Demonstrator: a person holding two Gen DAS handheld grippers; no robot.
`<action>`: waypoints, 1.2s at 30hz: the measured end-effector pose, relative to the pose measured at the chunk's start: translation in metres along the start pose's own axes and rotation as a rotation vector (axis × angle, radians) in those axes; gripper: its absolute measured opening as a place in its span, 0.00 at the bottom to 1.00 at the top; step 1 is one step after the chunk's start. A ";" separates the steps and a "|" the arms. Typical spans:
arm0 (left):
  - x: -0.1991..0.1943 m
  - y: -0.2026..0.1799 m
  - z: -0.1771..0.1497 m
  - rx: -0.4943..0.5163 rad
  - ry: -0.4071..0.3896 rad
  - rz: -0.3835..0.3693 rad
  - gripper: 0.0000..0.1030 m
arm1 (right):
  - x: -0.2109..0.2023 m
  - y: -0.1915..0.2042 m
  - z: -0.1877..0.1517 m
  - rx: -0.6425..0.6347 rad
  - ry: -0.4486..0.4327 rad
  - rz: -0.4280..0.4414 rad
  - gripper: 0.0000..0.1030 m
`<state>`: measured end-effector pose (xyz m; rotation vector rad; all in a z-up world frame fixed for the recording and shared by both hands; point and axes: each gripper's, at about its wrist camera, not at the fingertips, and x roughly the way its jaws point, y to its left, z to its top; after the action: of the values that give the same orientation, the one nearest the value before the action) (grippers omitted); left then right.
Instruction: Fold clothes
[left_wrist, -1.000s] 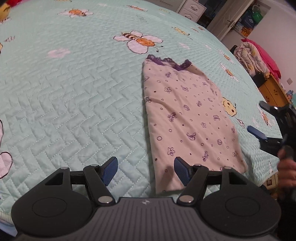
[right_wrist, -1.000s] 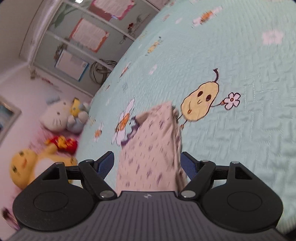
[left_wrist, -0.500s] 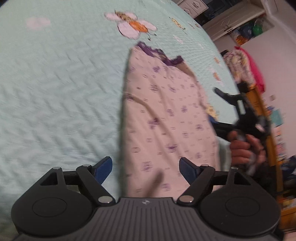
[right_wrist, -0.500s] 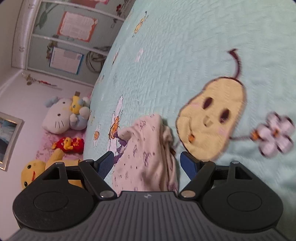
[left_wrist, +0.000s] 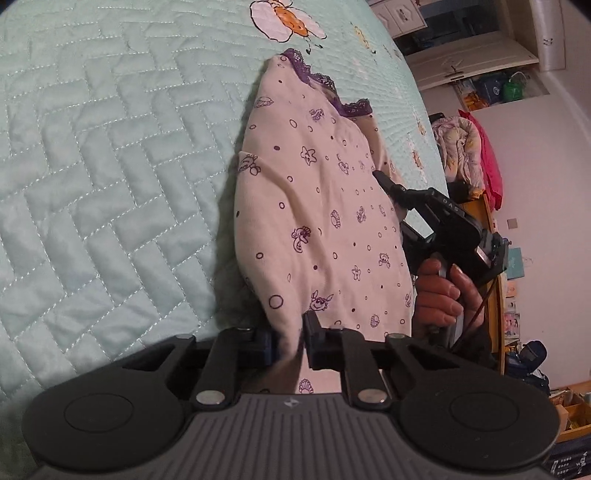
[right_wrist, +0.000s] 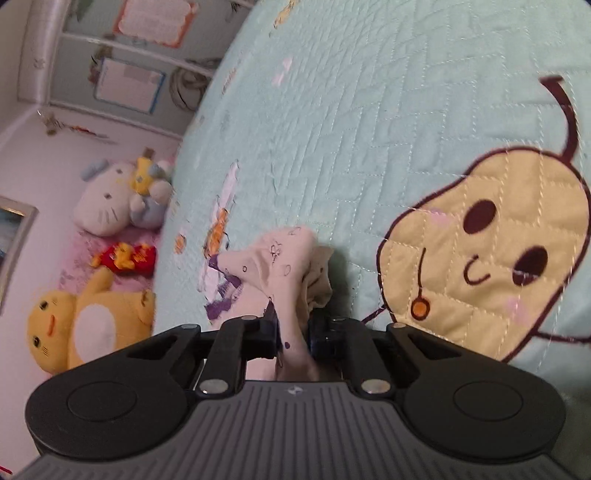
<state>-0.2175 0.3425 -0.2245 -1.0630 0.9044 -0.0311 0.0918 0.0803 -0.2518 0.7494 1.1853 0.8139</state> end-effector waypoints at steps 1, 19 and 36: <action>-0.001 0.000 0.000 0.000 -0.003 -0.001 0.10 | -0.001 0.001 -0.001 -0.001 -0.005 0.000 0.13; -0.077 -0.018 0.013 0.075 -0.169 -0.090 0.05 | -0.026 0.106 -0.016 -0.201 -0.031 0.012 0.11; -0.015 0.012 0.011 -0.019 -0.036 -0.091 0.72 | -0.031 0.059 -0.016 -0.165 -0.073 -0.097 0.61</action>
<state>-0.2250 0.3638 -0.2221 -1.1188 0.8255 -0.0787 0.0622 0.0847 -0.1903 0.5769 1.0667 0.7868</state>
